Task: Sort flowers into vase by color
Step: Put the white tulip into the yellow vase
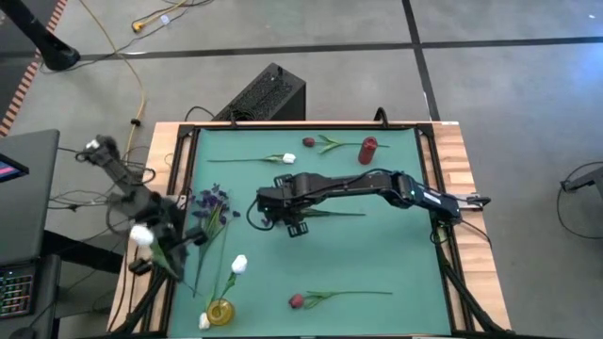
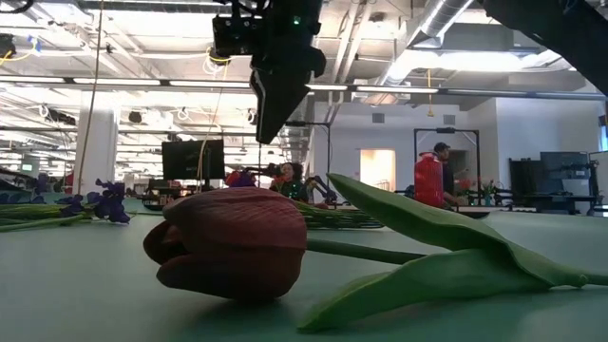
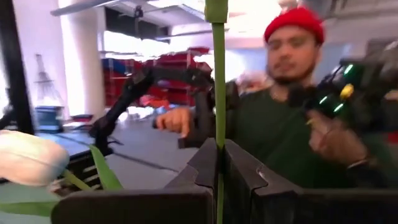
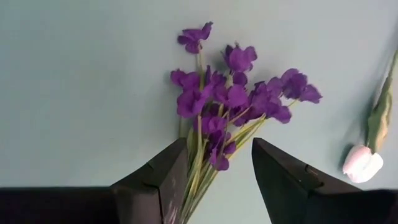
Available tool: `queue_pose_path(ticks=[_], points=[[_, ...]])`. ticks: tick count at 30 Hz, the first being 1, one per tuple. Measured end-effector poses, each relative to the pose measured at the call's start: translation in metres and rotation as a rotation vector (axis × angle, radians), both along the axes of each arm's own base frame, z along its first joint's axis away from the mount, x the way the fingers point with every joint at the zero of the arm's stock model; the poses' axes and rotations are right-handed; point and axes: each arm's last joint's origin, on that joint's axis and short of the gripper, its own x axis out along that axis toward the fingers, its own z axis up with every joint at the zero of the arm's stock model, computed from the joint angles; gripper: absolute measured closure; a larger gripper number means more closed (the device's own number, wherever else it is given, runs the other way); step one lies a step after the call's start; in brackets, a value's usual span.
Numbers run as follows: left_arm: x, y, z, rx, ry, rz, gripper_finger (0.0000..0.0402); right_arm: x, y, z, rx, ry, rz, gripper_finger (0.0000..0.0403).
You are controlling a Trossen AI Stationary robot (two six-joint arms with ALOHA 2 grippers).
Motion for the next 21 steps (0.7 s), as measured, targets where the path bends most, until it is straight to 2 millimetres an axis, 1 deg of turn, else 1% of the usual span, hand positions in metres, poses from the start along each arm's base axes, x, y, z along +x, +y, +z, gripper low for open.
queue_pose_path(ticks=[2,5,10,16,21], points=[[0.001,-0.011,-0.003,0.031,-0.023,0.034,0.0401,0.001,0.0,0.0,0.0,-0.008,0.0,0.0198],[0.003,-0.024,-0.005,0.036,-0.057,0.034,0.0401,0.002,0.0,0.001,0.001,-0.022,0.001,0.0198],[0.008,-0.043,-0.014,0.044,-0.041,0.03,0.0401,0.002,0.0,0.001,0.001,-0.026,0.001,0.0198],[0.019,-0.054,-0.031,0.125,0.005,0.127,0.0401,0.003,0.0,0.001,0.001,-0.031,0.001,0.0198],[0.021,-0.058,-0.035,0.132,0.032,0.13,0.0401,0.002,0.0,0.001,0.001,-0.03,0.001,0.0198]])
